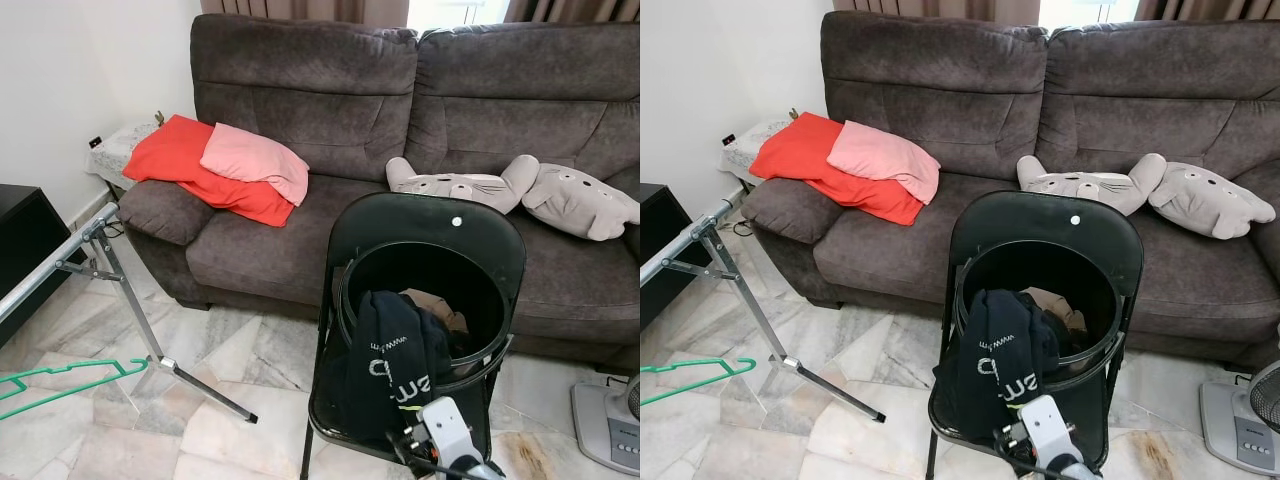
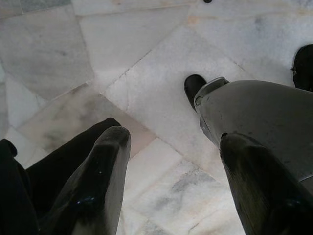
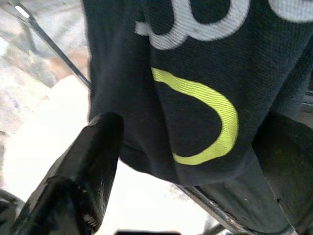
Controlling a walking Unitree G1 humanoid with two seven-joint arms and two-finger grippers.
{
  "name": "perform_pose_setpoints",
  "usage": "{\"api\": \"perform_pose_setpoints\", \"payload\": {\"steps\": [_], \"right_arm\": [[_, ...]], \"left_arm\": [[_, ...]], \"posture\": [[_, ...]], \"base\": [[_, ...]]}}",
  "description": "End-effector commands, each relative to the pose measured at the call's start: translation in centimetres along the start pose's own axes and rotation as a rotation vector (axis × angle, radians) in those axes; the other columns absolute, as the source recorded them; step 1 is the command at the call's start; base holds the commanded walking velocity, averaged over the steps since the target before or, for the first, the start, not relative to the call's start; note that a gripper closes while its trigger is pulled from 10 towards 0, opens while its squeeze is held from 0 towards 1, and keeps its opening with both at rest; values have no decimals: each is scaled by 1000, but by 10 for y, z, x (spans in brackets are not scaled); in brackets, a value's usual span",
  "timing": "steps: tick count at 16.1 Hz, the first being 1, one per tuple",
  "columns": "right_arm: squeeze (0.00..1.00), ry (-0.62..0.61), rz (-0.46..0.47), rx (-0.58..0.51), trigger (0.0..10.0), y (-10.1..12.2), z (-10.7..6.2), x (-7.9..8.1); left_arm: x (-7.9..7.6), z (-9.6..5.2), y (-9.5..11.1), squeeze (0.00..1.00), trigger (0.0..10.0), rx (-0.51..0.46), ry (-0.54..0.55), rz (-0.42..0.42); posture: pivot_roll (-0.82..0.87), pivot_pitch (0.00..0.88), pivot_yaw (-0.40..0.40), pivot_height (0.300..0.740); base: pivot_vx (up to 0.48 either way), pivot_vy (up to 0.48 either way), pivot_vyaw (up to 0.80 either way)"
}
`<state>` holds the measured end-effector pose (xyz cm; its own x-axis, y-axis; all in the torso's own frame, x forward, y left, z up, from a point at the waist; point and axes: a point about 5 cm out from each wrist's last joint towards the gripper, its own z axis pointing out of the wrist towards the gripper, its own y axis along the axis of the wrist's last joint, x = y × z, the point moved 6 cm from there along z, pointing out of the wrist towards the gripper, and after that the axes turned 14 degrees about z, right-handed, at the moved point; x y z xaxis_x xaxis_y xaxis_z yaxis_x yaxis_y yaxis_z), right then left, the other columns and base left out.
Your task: Hang hanger
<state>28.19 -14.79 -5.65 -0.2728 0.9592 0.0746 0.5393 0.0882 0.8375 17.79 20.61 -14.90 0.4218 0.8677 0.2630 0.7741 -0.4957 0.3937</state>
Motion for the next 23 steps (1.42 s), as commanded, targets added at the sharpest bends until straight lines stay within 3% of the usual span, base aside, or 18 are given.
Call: {"api": "perform_pose_setpoints", "payload": {"steps": [1,2,3,4,5,6,23], "right_arm": [[0,-20,-10,24,2118,-6,1,-4],[0,-16,-9,25,3412,-5,2,-3],[0,-16,-10,27,10000,-5,4,-3],[0,-15,-10,27,10000,-4,4,-3],[0,-12,-7,26,6980,-4,5,-3],[0,-12,-7,26,0,-4,6,-3],[0,-7,-22,-23,0,5,8,-1]], "left_arm": [[3,-1,-5,0,10000,13,1,3],[3,-1,-5,0,10000,12,1,3],[3,-1,-4,0,10000,12,2,2],[3,-1,-4,0,10000,11,3,1],[3,-1,-4,0,10000,11,4,0],[3,0,-3,0,10000,10,4,0],[1,0,-2,0,10000,7,-5,19]], "posture": [[-34,75,40,740],[-31,74,40,740],[-30,73,40,740],[-30,73,40,740],[-30,70,40,740],[-30,68,41,740],[-30,35,37,740]], "base": [[0,0,0],[0,0,0],[0,0,0],[0,0,0],[0,0,0],[0,0,0],[0,0,0]]}}
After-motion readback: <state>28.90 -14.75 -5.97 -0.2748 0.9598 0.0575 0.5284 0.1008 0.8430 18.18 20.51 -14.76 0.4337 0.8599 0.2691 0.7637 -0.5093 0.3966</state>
